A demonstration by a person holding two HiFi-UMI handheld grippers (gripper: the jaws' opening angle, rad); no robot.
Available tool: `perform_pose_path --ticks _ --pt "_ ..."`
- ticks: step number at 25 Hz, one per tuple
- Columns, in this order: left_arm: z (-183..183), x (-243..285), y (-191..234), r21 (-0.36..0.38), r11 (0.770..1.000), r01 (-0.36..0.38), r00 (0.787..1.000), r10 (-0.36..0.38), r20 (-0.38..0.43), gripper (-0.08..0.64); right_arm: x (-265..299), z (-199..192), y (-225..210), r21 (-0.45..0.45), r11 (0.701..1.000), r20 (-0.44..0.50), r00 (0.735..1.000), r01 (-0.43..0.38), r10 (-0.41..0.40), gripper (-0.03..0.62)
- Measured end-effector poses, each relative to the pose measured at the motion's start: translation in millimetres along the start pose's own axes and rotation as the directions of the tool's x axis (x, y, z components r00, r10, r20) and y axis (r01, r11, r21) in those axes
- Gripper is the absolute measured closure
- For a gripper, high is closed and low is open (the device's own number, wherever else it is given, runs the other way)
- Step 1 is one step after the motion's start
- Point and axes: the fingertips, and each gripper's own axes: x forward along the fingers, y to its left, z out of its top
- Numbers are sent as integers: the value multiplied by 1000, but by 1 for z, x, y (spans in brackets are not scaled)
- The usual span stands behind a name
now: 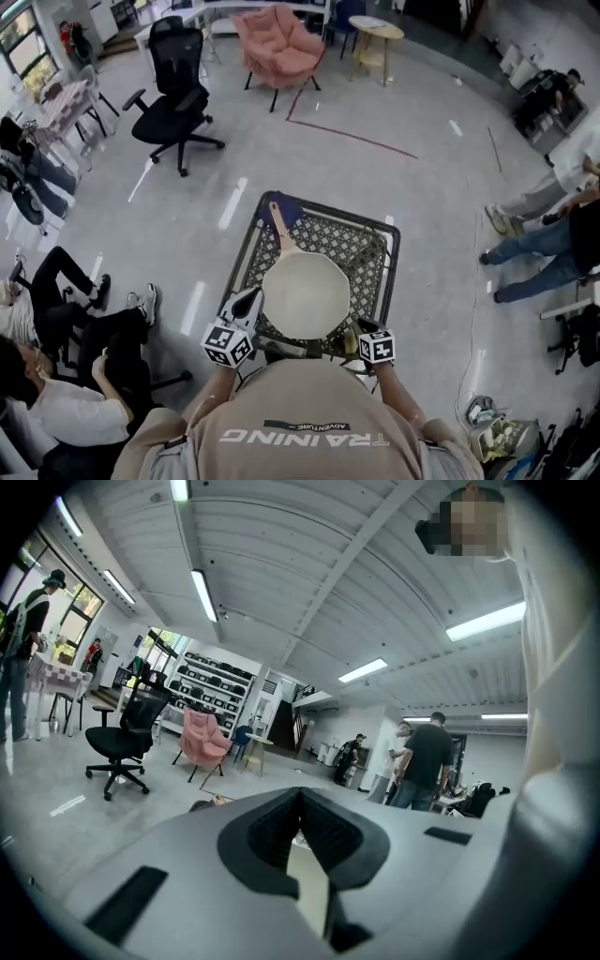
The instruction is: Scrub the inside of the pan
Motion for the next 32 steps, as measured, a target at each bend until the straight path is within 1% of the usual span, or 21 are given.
perform_pose_path --ticks 3,5,6,7,8,10,11,12,14,17,19,21,24,25,27,29,30,32 --pt "15 16 -11 20 999 51 999 -51 15 543 -27 46 2 -10 1000 126 992 -5 6 563" --pt "23 24 -21 42 996 83 996 -84 20 543 -48 75 5 -31 999 207 978 -27 33 568" --pt "27 28 -25 55 993 100 995 -101 24 543 -58 91 7 -40 998 252 966 -44 52 572" --pt "32 32 -30 68 991 117 993 -119 28 543 -68 107 10 -45 997 301 950 -68 79 574" --pt "36 36 -35 81 988 133 990 -136 32 543 -78 124 14 -46 994 353 929 -103 113 574" --pt "45 40 -45 105 981 162 985 -167 39 543 -97 157 24 -53 982 458 870 -180 184 575" --pt "50 42 -48 118 978 173 983 -179 41 543 -104 172 29 -65 977 498 842 -204 209 575" --pt "54 43 -51 131 974 183 981 -190 42 543 -109 186 35 -86 973 526 820 -213 226 575" --pt "64 46 -53 160 967 198 977 -207 43 543 -115 209 48 -150 967 552 794 -203 253 575" --pt "84 51 -52 218 955 202 974 -219 57 543 -120 235 65 -249 950 564 768 -190 302 575" --pt "104 54 -50 248 947 202 972 -225 71 543 -125 251 76 -295 938 576 749 -184 328 575" --pt "122 56 -49 268 941 208 967 -239 88 543 -134 269 86 -340 925 591 727 -168 349 575" --pt "143 58 -54 274 938 212 960 -253 124 543 -155 296 100 -407 905 607 702 -127 372 575" --pt "149 58 -58 279 936 216 957 -259 130 543 -164 305 104 -412 905 618 696 -111 367 575" --pt "159 59 -65 281 930 235 950 -281 136 543 -182 318 108 -395 916 647 688 -67 329 575" --pt "169 60 -73 242 933 267 939 -309 151 543 -199 326 110 -375 927 673 681 -23 289 575" --pt "175 59 -78 222 933 283 933 -322 163 543 -206 327 112 -373 928 681 677 -8 279 575" --pt "188 56 -87 220 929 299 922 -340 183 541 -217 329 117 -387 922 687 672 18 275 575"
